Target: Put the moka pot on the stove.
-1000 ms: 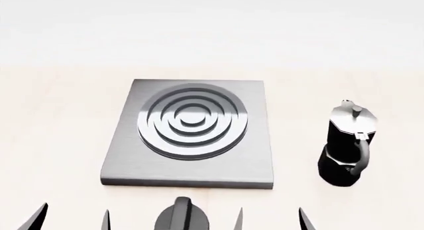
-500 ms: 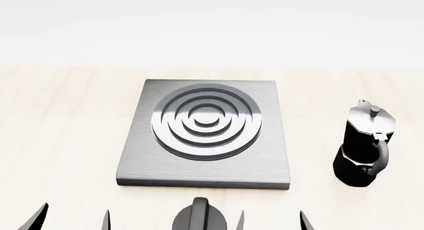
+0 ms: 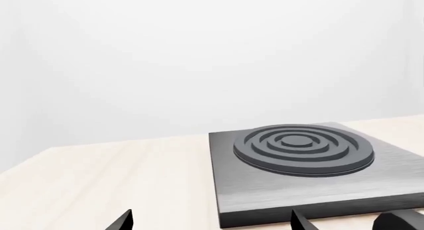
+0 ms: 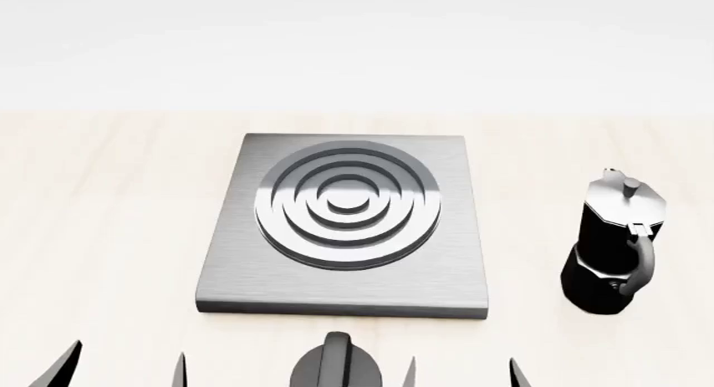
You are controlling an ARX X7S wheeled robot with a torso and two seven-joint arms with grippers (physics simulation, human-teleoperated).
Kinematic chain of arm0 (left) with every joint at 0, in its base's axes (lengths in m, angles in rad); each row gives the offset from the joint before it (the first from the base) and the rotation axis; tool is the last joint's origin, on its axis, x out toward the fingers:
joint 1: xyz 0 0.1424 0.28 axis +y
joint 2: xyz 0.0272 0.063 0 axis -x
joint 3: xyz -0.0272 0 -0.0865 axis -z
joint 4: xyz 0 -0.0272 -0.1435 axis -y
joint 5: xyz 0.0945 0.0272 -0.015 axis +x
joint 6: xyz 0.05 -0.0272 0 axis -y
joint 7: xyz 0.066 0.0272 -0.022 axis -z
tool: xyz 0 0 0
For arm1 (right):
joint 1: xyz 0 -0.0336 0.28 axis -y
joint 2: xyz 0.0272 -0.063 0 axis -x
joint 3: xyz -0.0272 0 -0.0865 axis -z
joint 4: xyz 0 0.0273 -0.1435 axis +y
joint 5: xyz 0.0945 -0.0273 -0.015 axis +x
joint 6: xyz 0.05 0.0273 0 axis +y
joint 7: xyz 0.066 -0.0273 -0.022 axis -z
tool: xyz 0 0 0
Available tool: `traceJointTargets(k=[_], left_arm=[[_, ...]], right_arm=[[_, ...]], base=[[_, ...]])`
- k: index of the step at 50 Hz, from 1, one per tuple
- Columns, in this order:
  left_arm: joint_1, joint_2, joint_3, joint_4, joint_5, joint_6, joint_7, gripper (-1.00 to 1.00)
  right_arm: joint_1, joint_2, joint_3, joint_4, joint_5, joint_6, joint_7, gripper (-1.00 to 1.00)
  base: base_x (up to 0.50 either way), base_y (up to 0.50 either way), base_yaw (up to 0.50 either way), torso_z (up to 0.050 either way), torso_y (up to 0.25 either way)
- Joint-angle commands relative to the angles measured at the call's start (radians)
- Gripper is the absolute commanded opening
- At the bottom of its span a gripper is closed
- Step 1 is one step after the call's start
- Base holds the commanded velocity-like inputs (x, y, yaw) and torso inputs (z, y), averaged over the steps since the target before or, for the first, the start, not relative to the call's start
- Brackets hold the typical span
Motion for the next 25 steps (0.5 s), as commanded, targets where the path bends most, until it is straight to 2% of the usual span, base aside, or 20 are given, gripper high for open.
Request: traceJointTargets(k=[1, 14, 15, 17, 19, 22, 24, 25], left_arm=[[-0.002, -0.005, 0.007, -0.003, -0.008, 0.007, 0.002, 1.00], [-0.003, -0.008, 0.012, -0.007, -0.013, 0.017, -0.003, 1.00], [-0.003, -0.008, 0.012, -0.007, -0.013, 0.017, -0.005, 1.00], [-0.004, -0.008, 0.013, -0.007, -0.014, 0.017, -0.005, 1.00], [-0.004, -0.009, 0.014, -0.007, -0.016, 0.017, -0.004, 1.00], [-0.004, -0.010, 0.015, -0.006, -0.016, 0.016, -0.006, 1.00], [-0.004, -0.010, 0.016, -0.006, -0.015, 0.015, -0.009, 1.00], [-0.004, -0.011, 0.016, -0.006, -0.015, 0.015, -0.010, 1.00]], right_arm=[[-0.014, 0.017, -0.021, -0.048, -0.047, 0.027, 0.031, 1.00], [-0.018, 0.026, -0.035, -0.100, -0.061, 0.047, 0.046, 1.00], [-0.029, 0.028, -0.045, -0.161, -0.084, 0.090, 0.067, 1.00], [-0.098, -0.035, -0.138, -0.461, -0.176, 0.390, 0.177, 1.00], [-0.028, -0.015, -0.177, -0.715, -0.214, 0.613, 0.145, 1.00], [-0.019, -0.029, -0.153, -0.702, -0.197, 0.636, 0.155, 1.00], [-0.018, -0.012, -0.123, -0.617, -0.168, 0.517, 0.136, 1.00], [0.007, 0.001, -0.148, -0.670, -0.196, 0.589, 0.128, 1.00]], base=[[0.00, 0.00, 0.00, 0.000, 0.000], [0.00, 0.00, 0.00, 0.000, 0.000], [0.00, 0.00, 0.00, 0.000, 0.000], [0.00, 0.00, 0.00, 0.000, 0.000], [0.00, 0.00, 0.00, 0.000, 0.000], [0.00, 0.00, 0.00, 0.000, 0.000], [0.00, 0.00, 0.00, 0.000, 0.000], [0.00, 0.00, 0.00, 0.000, 0.000]])
